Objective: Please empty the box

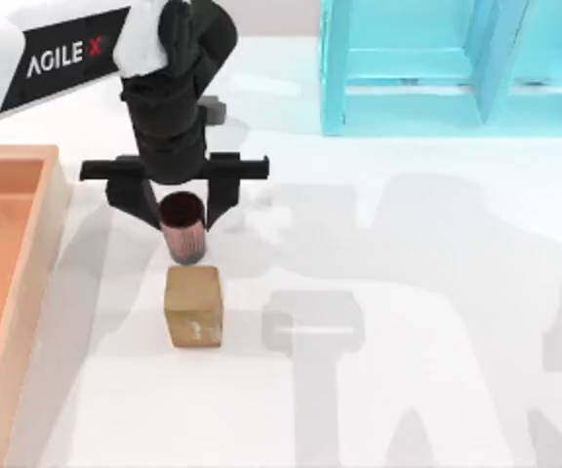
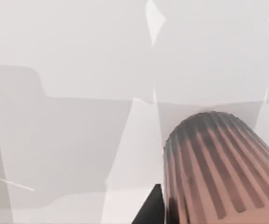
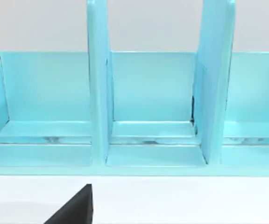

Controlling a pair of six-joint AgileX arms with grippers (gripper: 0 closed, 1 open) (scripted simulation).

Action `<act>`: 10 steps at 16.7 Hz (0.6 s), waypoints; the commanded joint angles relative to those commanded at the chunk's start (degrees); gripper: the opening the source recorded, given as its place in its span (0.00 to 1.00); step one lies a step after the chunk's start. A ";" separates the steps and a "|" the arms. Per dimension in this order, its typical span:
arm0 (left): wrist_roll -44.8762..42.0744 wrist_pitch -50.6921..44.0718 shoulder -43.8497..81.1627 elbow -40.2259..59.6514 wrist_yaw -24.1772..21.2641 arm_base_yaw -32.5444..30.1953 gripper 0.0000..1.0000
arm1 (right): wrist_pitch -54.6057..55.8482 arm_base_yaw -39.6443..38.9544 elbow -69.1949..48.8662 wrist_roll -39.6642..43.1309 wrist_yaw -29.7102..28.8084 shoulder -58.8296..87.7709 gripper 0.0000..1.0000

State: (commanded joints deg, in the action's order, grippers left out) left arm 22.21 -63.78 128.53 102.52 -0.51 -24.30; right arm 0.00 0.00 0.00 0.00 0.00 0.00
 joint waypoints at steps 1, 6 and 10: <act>0.00 0.00 0.00 0.00 0.00 0.00 0.15 | 0.00 0.00 0.00 0.00 0.00 0.00 1.00; 0.00 0.00 0.00 0.00 0.00 0.00 0.53 | 0.00 0.00 0.00 0.00 0.00 0.00 1.00; 0.00 0.00 0.00 0.00 0.00 0.00 0.83 | 0.00 0.00 0.00 0.00 0.00 0.00 1.00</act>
State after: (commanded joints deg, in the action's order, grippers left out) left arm 22.21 -63.78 128.53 102.52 -0.51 -24.30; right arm 0.00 0.00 0.00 0.00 0.00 0.00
